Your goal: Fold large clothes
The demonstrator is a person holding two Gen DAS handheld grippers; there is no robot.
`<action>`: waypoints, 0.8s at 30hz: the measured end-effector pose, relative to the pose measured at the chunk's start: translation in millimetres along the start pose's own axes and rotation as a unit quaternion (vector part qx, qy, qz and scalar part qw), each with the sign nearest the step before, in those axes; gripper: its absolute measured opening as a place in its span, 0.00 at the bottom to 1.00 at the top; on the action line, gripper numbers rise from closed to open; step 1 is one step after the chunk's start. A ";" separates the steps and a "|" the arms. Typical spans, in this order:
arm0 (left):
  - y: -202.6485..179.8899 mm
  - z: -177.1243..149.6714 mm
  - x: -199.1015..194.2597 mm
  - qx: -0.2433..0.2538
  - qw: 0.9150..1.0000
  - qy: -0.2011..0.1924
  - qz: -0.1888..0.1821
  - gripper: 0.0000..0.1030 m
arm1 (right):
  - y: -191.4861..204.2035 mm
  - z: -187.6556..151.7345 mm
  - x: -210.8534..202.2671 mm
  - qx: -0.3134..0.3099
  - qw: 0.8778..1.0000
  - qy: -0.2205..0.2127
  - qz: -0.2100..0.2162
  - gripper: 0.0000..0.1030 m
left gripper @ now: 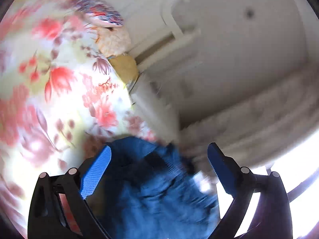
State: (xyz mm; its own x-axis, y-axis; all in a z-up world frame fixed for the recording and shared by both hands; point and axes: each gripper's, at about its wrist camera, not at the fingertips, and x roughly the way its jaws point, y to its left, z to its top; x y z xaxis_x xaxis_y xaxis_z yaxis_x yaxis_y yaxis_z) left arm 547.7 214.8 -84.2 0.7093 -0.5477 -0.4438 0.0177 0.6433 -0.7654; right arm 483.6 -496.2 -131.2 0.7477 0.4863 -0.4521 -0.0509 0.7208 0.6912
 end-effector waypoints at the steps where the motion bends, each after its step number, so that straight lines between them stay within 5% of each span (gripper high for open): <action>1: -3.0 -3.1 7.8 0.024 0.999 0.023 0.017 0.89 | 8.4 0.8 9.2 -0.034 0.999 0.018 -0.024 0.87; 5: -3.6 -29.1 34.7 0.123 0.983 0.105 0.087 0.89 | 21.7 -3.4 36.1 -0.105 0.991 0.068 -0.056 0.87; 10: -9.6 -46.6 53.8 0.186 0.968 0.138 0.101 0.89 | 33.7 -6.2 54.7 -0.151 0.980 0.102 -0.080 0.87; 16: -21.3 -42.8 83.7 0.212 0.960 0.154 0.101 0.89 | 39.6 -10.7 63.6 -0.175 0.974 0.118 -0.078 0.83; 19: -31.9 -43.5 90.6 0.230 0.957 0.152 0.092 0.65 | 38.2 -11.6 64.6 -0.175 0.975 0.115 -0.078 0.79; 21: -44.6 -50.0 90.8 0.261 0.952 0.132 0.096 0.38 | 39.4 -13.2 61.6 -0.180 0.975 0.107 -0.078 0.68; 23: -61.9 -62.4 88.0 0.312 0.937 0.103 0.123 0.20 | 44.5 -16.3 56.1 -0.192 0.973 0.096 -0.081 0.26; 24: -74.4 -69.6 80.7 0.336 0.928 0.080 0.139 0.18 | 52.0 -20.3 48.4 -0.205 0.971 0.083 -0.088 0.20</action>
State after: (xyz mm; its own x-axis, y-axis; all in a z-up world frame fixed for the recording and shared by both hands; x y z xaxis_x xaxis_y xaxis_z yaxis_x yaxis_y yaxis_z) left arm 554.6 85.6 -95.5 0.6393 -0.3486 -0.6855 0.3240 0.9305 -0.1709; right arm 503.7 -425.1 -128.5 0.6531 0.3871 -0.6508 -0.2175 0.9191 0.3285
